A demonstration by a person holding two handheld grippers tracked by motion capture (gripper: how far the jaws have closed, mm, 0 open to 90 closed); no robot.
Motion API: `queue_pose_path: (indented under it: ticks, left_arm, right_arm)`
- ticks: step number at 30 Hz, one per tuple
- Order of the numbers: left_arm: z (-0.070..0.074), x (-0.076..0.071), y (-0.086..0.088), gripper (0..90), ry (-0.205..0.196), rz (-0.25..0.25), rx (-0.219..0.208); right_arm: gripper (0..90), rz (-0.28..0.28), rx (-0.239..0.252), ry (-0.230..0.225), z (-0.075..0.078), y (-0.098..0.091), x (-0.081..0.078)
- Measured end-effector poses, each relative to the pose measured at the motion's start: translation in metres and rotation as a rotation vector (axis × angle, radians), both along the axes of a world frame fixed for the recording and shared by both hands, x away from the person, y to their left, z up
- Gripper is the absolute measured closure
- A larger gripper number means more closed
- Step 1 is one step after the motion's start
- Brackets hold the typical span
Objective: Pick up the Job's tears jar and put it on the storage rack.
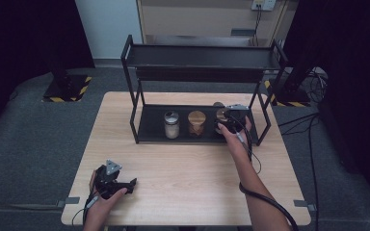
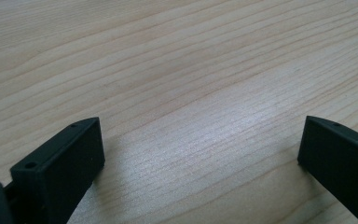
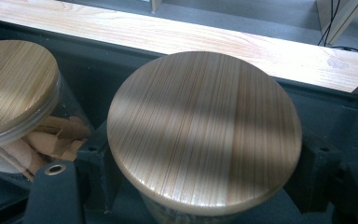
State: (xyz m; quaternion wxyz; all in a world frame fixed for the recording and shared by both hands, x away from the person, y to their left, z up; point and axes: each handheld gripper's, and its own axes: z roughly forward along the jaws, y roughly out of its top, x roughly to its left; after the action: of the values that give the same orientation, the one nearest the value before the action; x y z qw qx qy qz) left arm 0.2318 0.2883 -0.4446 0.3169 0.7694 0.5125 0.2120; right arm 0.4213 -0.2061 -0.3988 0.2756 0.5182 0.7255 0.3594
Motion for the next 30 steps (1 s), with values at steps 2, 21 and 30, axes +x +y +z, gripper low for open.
queue_pose_path:
  ticks: [2, 21, 30]
  left_arm:
    - [0.000, 0.000, 0.000, 0.0, 0.000, 0.001, 0.000]
    - [0.000, 0.000, 0.000, 0.0, 0.000, 0.000, 0.000]
    - [0.000, 0.000, 0.000, 0.0, 0.000, 0.000, 0.000]
  right_arm:
    - [25.9, 0.000, 0.000, 0.001, -0.001, 0.000, 0.000]
    - [25.9, 0.000, 0.008, 0.005, -0.009, -0.001, 0.000]
    - [25.9, 0.000, 0.009, 0.006, -0.013, -0.001, -0.002]
